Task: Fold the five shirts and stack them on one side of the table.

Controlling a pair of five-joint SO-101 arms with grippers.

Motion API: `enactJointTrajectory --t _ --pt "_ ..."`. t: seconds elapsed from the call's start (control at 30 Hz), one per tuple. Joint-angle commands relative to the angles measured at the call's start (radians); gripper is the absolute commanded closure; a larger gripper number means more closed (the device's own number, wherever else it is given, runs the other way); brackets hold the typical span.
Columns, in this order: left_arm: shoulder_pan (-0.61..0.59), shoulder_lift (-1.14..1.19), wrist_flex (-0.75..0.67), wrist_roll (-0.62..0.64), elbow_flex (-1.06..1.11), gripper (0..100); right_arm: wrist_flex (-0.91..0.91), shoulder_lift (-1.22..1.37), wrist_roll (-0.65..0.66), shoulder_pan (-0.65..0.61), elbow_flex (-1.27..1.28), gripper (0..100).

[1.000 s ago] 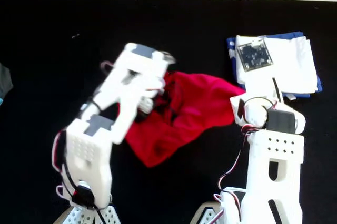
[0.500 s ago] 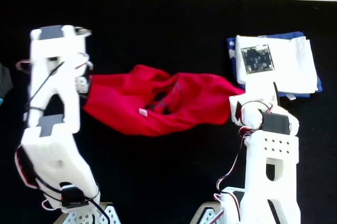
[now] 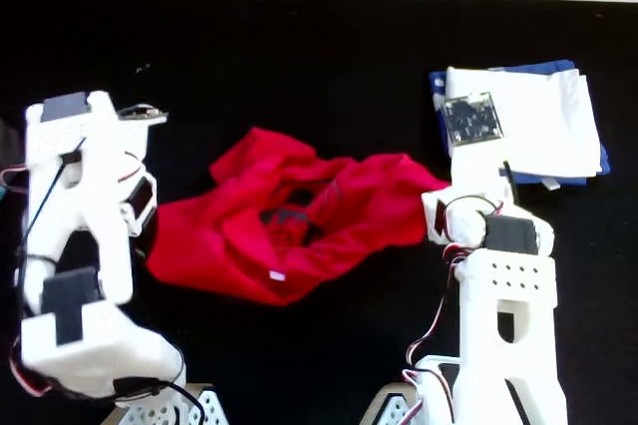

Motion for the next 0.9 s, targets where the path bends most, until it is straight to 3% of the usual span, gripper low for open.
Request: enactJointTrajectory --t 0.0,0.1,0.17,0.37,0.63,0.87 --pt "0.041 -0.145 0.014 -0.052 -0.021 82 0.002 -0.028 -0.012 -0.012 -0.002 99.3" --pt "0.147 -0.22 0.009 -0.032 -0.071 80 0.002 -0.028 -0.012 -0.015 -0.002 99.3" --pt "0.252 -0.237 -0.009 0.048 -0.084 80 0.002 -0.028 -0.014 -0.015 -0.002 99.3" --pt "0.522 -0.119 -0.161 0.207 0.007 80 0.019 -0.028 -0.012 -0.015 -0.001 99.3" --pt "0.558 0.128 -0.284 0.381 -0.093 80 0.059 -0.028 -0.012 -0.015 -0.001 99.3" --pt "0.484 0.246 -0.284 0.391 -0.217 80 0.059 -0.028 -0.012 -0.015 -0.001 99.3"
